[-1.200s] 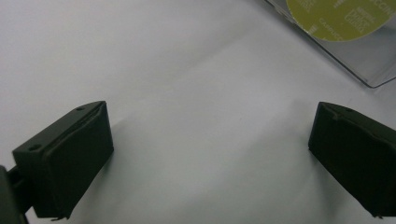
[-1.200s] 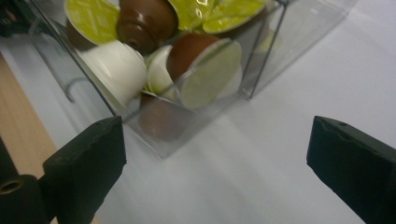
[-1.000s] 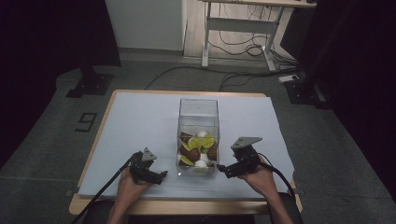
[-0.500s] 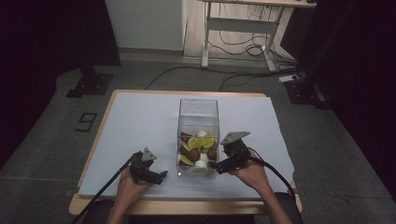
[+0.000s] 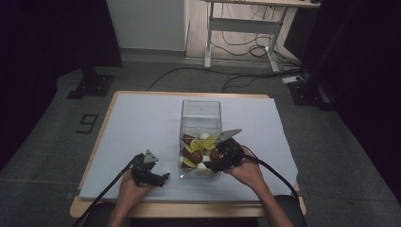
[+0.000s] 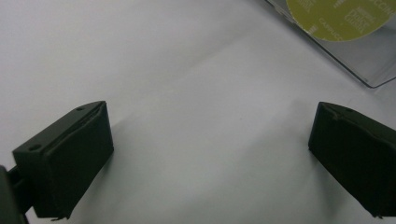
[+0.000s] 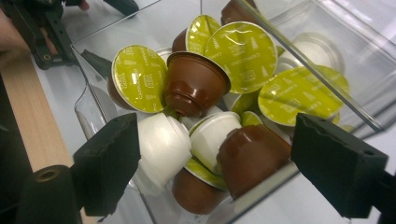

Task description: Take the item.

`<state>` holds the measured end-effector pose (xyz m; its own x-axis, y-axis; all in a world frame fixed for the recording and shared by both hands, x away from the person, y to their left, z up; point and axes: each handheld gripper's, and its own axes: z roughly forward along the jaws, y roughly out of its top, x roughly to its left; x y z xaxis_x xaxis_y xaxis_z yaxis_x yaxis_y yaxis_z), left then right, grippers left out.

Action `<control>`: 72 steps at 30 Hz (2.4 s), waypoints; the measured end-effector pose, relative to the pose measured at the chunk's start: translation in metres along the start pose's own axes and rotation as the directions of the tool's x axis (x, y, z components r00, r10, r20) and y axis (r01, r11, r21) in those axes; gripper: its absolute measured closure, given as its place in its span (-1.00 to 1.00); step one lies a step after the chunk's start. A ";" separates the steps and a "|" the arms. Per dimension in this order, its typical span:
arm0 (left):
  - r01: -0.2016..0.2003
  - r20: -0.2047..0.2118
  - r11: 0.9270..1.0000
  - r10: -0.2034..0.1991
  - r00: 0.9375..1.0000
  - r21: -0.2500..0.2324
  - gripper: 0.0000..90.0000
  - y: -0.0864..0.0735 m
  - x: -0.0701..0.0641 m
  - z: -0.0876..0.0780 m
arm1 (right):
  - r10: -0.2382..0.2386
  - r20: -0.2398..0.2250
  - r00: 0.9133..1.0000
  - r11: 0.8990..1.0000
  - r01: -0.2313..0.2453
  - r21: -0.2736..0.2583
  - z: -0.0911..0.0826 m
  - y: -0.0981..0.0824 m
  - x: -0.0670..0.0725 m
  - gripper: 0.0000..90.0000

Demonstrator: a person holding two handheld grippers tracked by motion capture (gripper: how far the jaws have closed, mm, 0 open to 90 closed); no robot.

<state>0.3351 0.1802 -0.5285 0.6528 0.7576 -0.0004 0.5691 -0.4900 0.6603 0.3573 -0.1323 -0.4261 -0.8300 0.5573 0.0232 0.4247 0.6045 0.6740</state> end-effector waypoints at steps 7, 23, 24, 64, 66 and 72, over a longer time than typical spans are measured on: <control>0.000 0.000 1.000 0.000 1.000 0.000 -1.00 0.000 0.000 0.000 | -0.034 -0.027 0.999 0.999 0.034 0.017 0.012 0.009 0.004 -0.54; 0.001 0.000 1.000 -0.001 1.000 0.000 -1.00 0.000 0.000 0.000 | -0.106 -0.045 0.993 0.991 0.109 0.075 0.043 0.025 0.006 -0.38; 0.001 0.000 1.000 -0.001 1.000 0.000 -1.00 0.000 0.000 0.000 | -0.112 -0.042 0.993 0.990 0.115 0.081 0.045 0.026 0.006 -0.35; 0.001 0.000 1.000 -0.001 1.000 0.000 -1.00 0.000 0.000 0.000 | -0.127 -0.026 0.992 0.988 0.129 0.079 0.043 0.035 0.009 -0.12; 0.000 0.000 1.000 0.000 1.000 0.000 -1.00 0.000 0.000 0.000 | -0.120 -0.026 0.992 0.990 0.121 0.072 0.040 0.035 0.009 -0.12; 0.000 0.000 1.000 0.000 1.000 -0.001 -1.00 0.000 0.000 0.000 | -0.109 -0.021 0.994 0.992 0.110 0.057 0.031 0.037 0.010 -0.12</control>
<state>0.3351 0.1802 -0.5286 0.6525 0.7578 -0.0008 0.5692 -0.4895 0.6607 0.3764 -0.0870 -0.4242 -0.8788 0.4760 -0.0346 0.3508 0.6935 0.6292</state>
